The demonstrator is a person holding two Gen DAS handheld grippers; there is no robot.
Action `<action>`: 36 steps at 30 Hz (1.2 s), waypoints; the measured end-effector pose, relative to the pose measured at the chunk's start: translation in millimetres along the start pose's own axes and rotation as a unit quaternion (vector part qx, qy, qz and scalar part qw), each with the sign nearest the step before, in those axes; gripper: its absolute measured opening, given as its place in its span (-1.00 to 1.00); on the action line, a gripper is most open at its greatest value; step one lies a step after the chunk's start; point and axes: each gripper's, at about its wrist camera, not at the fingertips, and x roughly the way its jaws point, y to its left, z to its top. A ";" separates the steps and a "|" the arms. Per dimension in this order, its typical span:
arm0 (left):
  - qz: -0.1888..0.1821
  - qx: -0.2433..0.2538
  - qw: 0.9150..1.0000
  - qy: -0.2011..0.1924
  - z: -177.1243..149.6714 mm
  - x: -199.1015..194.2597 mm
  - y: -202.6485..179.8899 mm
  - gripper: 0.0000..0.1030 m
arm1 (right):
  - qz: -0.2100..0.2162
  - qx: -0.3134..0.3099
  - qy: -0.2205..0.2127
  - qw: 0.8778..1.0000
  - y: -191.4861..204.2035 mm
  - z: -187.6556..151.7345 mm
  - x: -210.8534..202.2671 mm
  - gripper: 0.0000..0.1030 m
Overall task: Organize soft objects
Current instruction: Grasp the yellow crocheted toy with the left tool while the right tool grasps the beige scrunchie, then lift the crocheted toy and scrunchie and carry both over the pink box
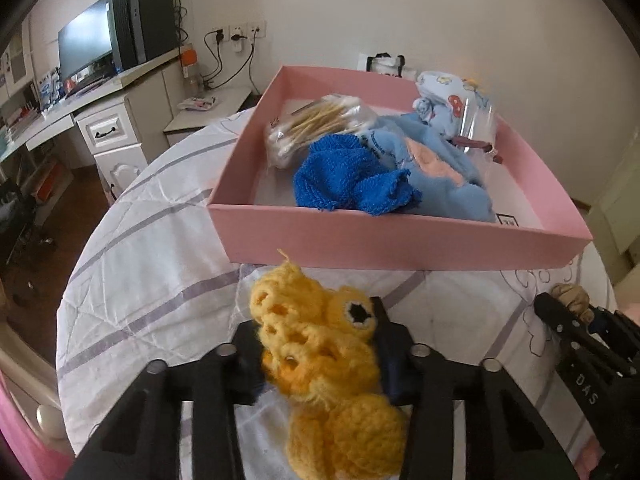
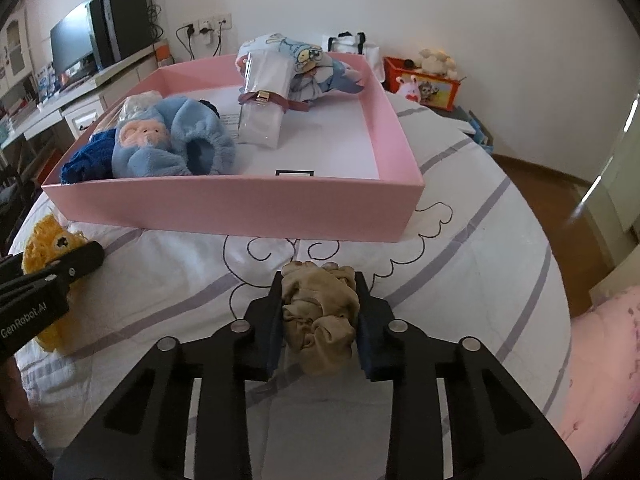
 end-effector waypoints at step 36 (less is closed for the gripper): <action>0.030 0.022 0.995 -0.094 -58.0 -135.4 -20.0 -0.42 | 0.029 0.021 -0.086 0.996 2.2 -25.9 -96.2 -0.58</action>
